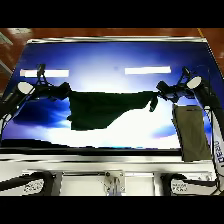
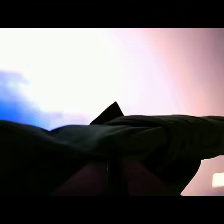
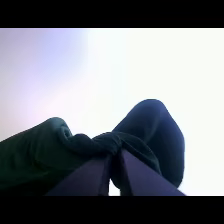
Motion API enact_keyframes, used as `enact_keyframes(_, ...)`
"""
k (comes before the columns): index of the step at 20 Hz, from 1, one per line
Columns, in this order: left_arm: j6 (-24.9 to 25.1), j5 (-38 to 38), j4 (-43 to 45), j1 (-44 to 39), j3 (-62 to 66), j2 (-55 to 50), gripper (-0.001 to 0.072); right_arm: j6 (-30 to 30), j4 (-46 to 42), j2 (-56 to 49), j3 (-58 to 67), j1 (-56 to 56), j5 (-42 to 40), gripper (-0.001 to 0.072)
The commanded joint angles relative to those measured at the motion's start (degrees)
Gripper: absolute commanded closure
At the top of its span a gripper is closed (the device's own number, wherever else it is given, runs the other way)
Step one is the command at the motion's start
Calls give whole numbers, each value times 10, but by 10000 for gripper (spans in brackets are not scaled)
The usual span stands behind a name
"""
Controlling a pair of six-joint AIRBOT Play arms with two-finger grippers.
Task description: Fold the shirts.
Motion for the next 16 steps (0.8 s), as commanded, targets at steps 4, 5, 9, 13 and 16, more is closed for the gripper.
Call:
enact_keyframes(4, 25, -170, 15, 76, 36, -44, 41, -117, 40, 0, 26, -1, 71, 134)
enact_keyframes(5, 24, -237, 51, 106, 50, -40, 44, -129, 38, 16, 33, -2, 112, 134)
enact_keyframes(9, 40, -344, 123, 176, 21, 9, 44, -148, 39, 39, 25, 24, 243, 133)
enact_keyframes(13, 66, -329, 69, 161, -99, 33, 30, -146, 103, 14, -47, 98, 179, 50)
enact_keyframes(16, 83, -261, 1, 131, -176, 33, 25, -146, 158, -37, -52, 146, 151, 50)
